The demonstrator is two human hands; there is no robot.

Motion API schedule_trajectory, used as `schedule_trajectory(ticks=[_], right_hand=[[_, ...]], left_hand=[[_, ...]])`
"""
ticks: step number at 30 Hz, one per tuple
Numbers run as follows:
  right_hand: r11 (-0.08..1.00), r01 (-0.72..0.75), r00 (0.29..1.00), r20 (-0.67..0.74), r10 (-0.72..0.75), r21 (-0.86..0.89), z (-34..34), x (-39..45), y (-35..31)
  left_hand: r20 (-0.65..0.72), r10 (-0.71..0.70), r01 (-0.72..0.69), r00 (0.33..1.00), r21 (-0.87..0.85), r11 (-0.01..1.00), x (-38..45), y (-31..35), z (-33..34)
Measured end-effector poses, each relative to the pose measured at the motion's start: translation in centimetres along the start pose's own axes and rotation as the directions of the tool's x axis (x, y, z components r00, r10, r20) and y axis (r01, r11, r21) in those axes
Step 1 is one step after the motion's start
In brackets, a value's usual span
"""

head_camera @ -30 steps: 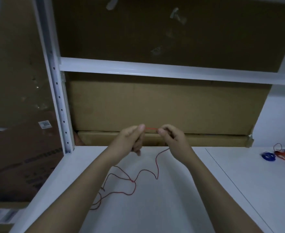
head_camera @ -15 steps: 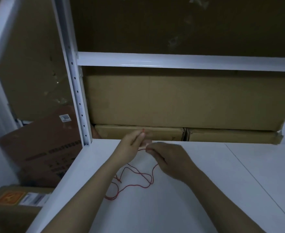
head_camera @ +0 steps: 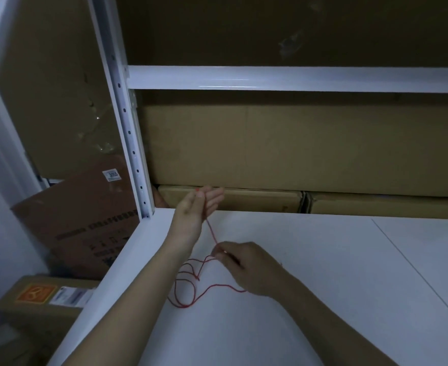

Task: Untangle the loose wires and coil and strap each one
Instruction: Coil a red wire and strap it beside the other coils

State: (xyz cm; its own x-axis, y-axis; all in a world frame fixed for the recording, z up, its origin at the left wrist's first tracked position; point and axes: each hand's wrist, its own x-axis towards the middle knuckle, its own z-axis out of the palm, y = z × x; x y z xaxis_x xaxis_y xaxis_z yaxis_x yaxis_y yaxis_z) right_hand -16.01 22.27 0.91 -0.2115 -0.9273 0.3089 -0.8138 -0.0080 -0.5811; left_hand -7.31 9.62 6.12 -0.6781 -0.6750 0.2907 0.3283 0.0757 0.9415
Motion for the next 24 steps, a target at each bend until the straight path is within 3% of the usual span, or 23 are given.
schedule_trajectory(ticks=[1, 3, 4, 6, 8, 10, 12, 14, 16, 19, 21, 24], right_hand=[[0.995, 0.054, 0.999, 0.012, -0.053, -0.082, -0.2, -0.1, -0.3], [0.982, 0.097, 0.994, -0.035, -0.104, -0.162, -1.7, 0.4, -0.7], [0.977, 0.101, 0.989, -0.090, -0.119, -0.189, -2.6, 1.0, -0.6], [0.985, 0.054, 0.976, -0.199, -0.086, -0.163, -4.5, 2.4, -0.1], [1.000, -0.019, 0.974, -0.227, 0.020, 0.008, -5.6, 3.6, 0.7], [0.985, -0.061, 0.977, -0.192, 0.092, 0.163, -5.1, 4.3, 1.4], [0.963, -0.103, 0.979, -0.143, 0.142, 0.248, -3.3, 4.3, 1.7], [0.949, -0.148, 0.980, -0.090, 0.179, 0.278, -1.0, 3.7, 1.5], [0.963, -0.133, 0.989, -0.026, 0.143, 0.233, 1.1, 2.7, 1.1], [0.999, -0.007, 1.000, 0.020, 0.008, -0.046, 2.7, 0.9, 0.1], [0.979, 0.072, 0.997, 0.003, -0.073, -0.190, 2.5, 0.3, -0.3], [0.986, 0.112, 0.989, -0.087, -0.123, -0.122, 0.8, 0.4, -0.9]], left_hand=[[-0.021, 0.052, -0.048, 0.998, 0.186, 0.981, 0.1, -0.7, -0.7], [0.048, 0.085, -0.098, 0.995, 0.519, 0.849, -0.2, -1.8, -2.3], [0.121, 0.022, -0.090, 0.992, 0.592, 0.801, -0.5, -2.1, -2.8], [0.252, -0.150, -0.026, 0.956, 0.582, 0.813, -1.2, -2.4, -3.3], [0.335, -0.251, 0.074, 0.908, 0.461, 0.884, -2.1, -1.8, -3.2], [0.384, -0.244, 0.183, 0.890, 0.190, 0.965, -2.8, -0.7, -2.8], [0.345, -0.226, 0.300, 0.911, -0.177, 0.937, -3.1, 0.4, -2.2], [0.216, -0.168, 0.237, 0.962, -0.349, 0.907, -2.5, 0.5, -2.0], [0.105, -0.062, 0.084, 0.993, -0.218, 0.972, -1.8, 0.1, -1.9], [0.040, 0.058, -0.063, 0.998, 0.143, 0.988, -1.2, -0.9, -1.9], [0.064, 0.072, -0.092, 0.995, 0.398, 0.913, -1.1, -2.0, -2.7], [0.176, -0.011, -0.116, 0.984, 0.695, 0.710, -1.6, -3.3, -4.1]])
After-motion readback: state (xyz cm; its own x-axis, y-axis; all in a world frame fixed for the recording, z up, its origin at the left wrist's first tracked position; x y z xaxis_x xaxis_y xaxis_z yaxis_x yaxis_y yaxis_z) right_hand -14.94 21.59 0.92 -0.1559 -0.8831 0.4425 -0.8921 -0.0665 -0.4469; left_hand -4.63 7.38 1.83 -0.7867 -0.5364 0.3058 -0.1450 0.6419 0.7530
